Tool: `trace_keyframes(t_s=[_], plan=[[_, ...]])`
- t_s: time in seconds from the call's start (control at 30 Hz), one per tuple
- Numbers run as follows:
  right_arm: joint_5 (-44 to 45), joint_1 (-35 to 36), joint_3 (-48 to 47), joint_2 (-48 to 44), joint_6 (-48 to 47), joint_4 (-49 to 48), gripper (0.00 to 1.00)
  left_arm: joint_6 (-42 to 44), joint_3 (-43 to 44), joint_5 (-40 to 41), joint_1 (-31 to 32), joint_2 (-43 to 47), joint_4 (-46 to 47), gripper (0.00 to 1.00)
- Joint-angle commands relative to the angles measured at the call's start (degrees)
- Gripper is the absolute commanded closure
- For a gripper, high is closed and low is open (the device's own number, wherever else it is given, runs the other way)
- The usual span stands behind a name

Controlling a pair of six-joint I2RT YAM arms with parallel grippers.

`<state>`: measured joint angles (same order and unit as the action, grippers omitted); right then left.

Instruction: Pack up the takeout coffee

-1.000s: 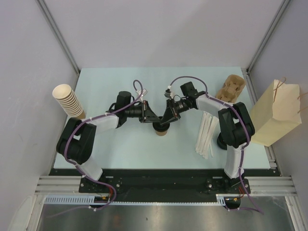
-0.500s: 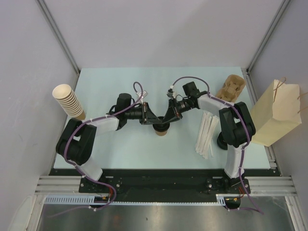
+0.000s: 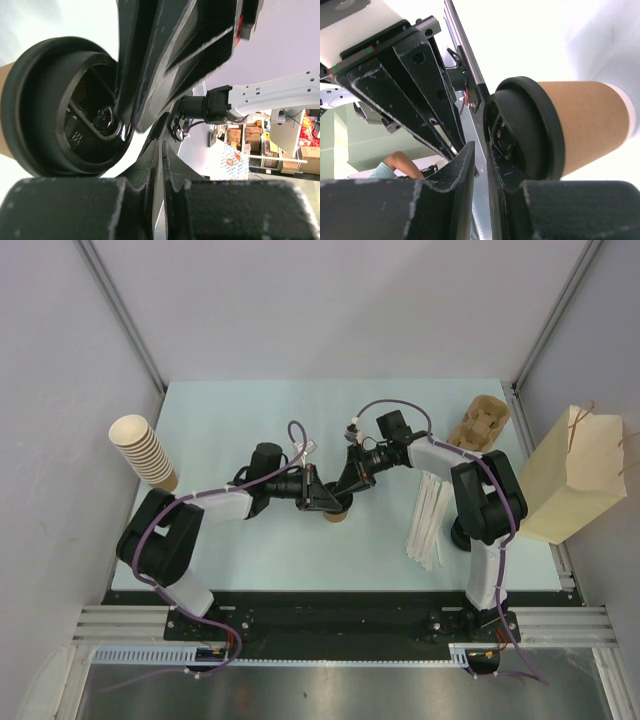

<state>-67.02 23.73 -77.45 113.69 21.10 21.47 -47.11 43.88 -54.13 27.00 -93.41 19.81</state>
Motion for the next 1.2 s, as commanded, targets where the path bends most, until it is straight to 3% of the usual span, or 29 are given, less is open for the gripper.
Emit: trace_keyframes(t_s=[0.0,0.57,0.9,1.17], plan=[[-0.2,0.5,-0.4,0.0,2.5,-4.1,0.80,0.4,2.7,1.1,0.5,0.8,1.7,0.90],[2.9,1.0,-0.4,6.2,-1.2,-0.3,0.82,7.2,3.2,9.3,1.4,-5.2,-9.5,0.93],[3.7,1.0,-0.3,8.6,-3.4,1.5,0.82,4.9,1.7,8.8,-0.8,-10.0,-8.7,0.94],[3.7,1.1,0.4,9.5,-3.6,1.2,0.83,4.2,-0.6,14.7,-2.2,-12.3,-12.2,0.99]])
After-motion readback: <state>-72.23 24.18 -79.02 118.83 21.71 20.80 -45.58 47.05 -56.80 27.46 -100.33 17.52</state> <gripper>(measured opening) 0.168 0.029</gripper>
